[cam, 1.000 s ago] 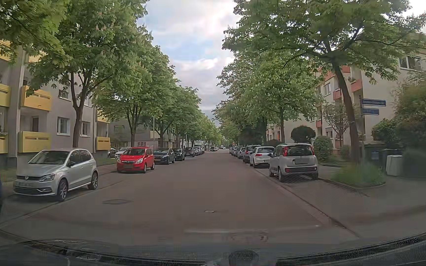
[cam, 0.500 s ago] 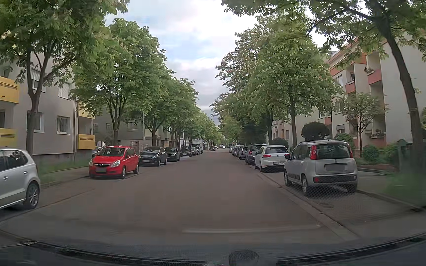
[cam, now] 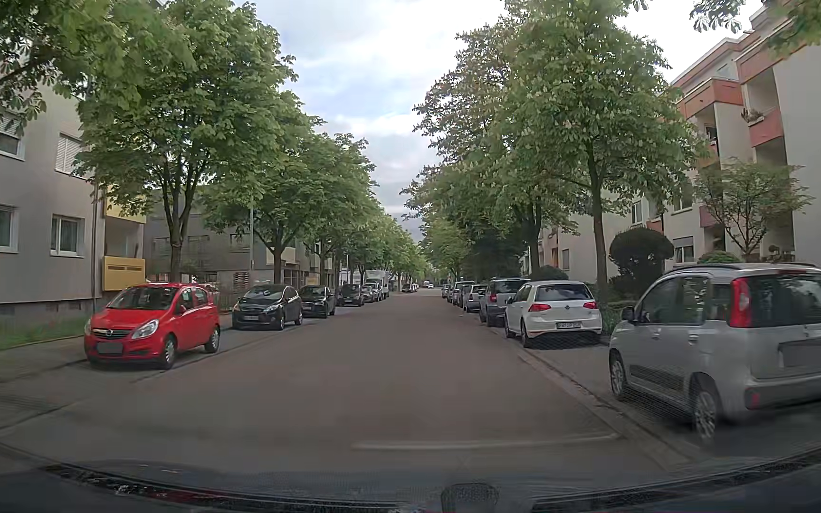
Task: Follow the waypoints while adhering to traffic rules and regulations
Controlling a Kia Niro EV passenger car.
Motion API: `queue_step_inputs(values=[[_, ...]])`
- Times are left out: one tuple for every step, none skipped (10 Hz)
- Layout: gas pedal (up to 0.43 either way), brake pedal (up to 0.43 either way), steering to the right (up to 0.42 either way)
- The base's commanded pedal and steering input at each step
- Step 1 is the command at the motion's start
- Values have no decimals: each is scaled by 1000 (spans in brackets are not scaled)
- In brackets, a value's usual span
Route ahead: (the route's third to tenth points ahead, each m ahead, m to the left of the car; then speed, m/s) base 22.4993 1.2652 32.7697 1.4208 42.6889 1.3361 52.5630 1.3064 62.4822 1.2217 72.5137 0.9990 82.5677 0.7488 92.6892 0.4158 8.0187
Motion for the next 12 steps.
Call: queue_step_inputs(values=[[67,0,-1],[67,0,0],[67,0,1],[67,0,1],[67,0,2],[67,0,1],[67,0,2],[67,0,1],[67,0,0],[67,0,-3],[67,0,-5],[67,0,-4]])
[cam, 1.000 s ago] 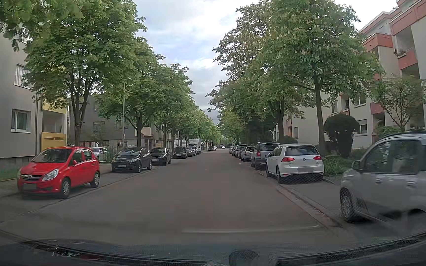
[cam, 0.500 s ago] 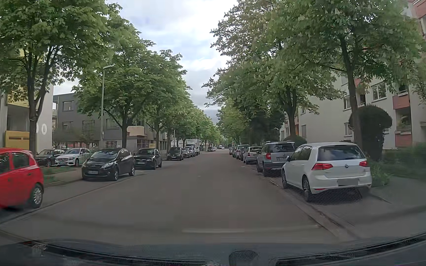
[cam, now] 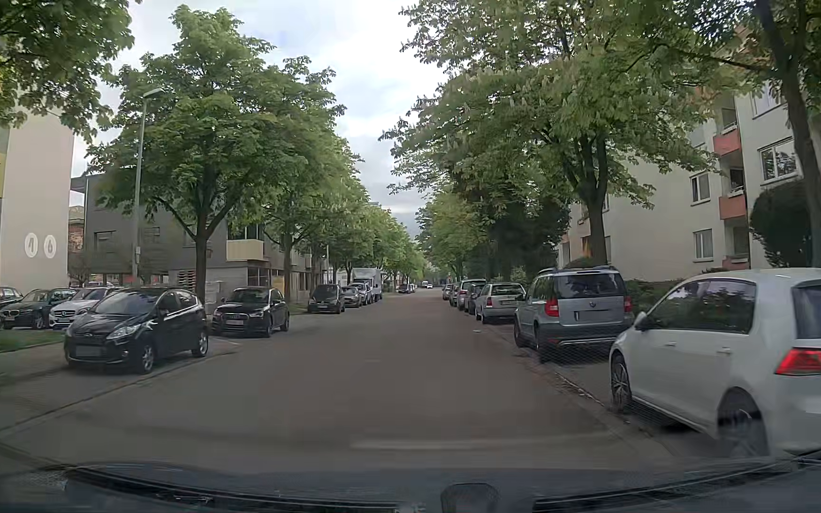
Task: Follow the waypoints while adhering to traffic rules and regulations
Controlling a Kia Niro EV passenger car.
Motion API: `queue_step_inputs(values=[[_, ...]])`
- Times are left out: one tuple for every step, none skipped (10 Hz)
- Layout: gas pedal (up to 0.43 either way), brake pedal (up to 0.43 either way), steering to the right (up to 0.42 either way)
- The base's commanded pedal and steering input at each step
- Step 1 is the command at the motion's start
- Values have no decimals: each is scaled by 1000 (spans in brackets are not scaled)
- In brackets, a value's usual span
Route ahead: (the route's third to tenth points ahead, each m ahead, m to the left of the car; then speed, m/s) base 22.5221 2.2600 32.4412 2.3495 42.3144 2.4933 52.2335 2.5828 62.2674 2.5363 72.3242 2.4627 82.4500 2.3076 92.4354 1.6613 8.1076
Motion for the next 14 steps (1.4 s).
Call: queue_step_inputs(values=[[59,0,-4],[59,0,-4],[59,0,-4],[59,0,-3],[59,0,-4],[59,0,-3],[59,0,-3],[47,0,-3],[47,0,-3],[47,0,-3],[47,0,-3],[47,0,-3],[47,0,-2],[47,0,-2]])
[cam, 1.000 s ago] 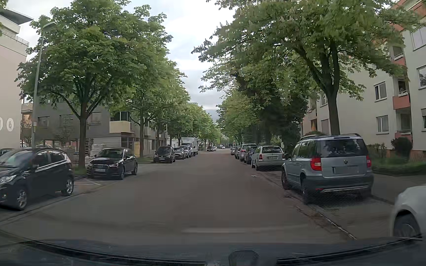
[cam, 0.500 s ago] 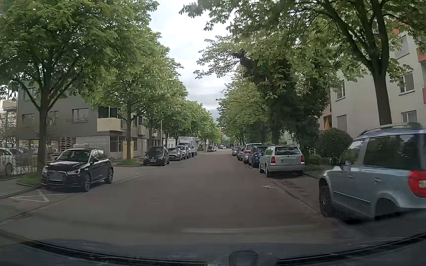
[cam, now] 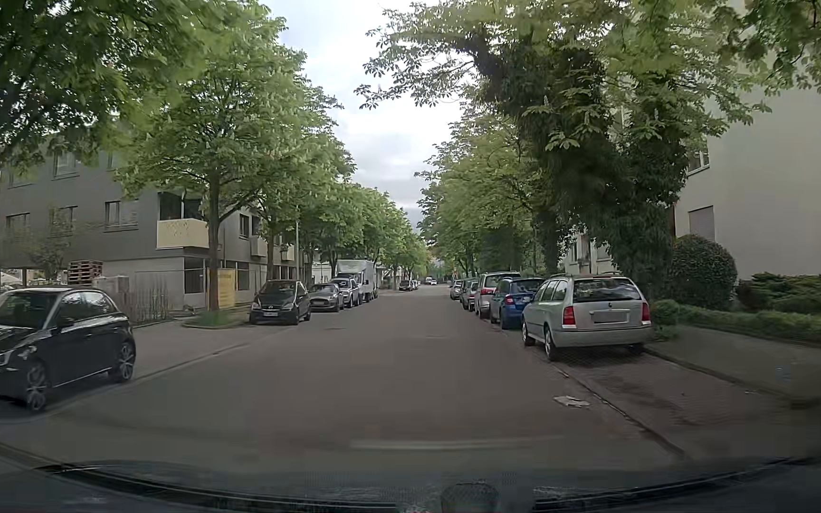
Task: Follow the waypoints while adhering to traffic rules and regulations
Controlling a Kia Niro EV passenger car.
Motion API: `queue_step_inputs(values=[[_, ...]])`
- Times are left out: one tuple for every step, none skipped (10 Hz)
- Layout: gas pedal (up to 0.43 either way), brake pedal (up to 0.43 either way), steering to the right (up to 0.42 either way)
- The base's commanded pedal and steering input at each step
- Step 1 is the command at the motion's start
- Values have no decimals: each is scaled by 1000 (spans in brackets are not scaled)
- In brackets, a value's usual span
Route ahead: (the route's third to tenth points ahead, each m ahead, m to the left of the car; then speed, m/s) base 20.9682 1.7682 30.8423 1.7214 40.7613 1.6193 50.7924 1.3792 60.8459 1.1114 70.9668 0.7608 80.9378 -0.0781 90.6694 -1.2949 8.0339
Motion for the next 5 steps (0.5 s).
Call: queue_step_inputs(values=[[47,0,-2],[47,0,-2],[47,0,-2],[47,0,-2],[47,0,-2]])
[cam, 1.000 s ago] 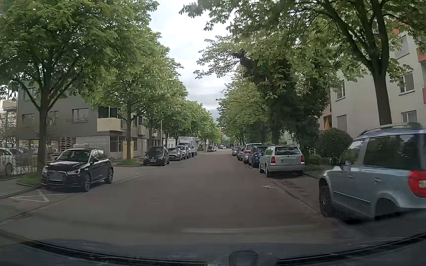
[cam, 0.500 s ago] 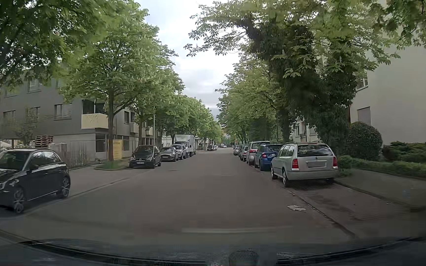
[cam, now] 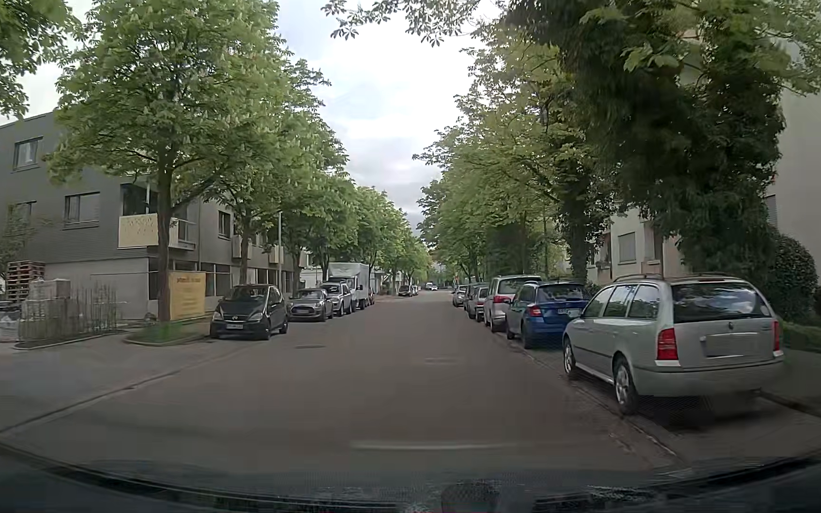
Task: Follow the waypoints while adhering to traffic rules and regulations
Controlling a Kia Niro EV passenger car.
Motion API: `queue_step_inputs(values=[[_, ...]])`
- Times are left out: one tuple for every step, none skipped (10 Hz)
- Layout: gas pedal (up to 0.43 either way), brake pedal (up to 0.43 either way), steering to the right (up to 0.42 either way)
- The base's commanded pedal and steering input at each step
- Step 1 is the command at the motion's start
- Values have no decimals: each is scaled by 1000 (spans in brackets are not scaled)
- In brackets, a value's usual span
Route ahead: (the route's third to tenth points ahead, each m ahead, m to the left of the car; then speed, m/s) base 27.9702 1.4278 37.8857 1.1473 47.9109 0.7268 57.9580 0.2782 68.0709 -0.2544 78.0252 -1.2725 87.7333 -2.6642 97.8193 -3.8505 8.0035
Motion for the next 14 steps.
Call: queue_step_inputs(values=[[47,0,-3],[47,0,-3],[47,0,-2],[47,0,-2],[47,0,-2],[39,0,-2],[39,0,-2],[39,0,-2],[28,0,-1],[28,0,-1],[28,0,-2],[28,0,-1],[28,0,-1],[28,0,-1]])
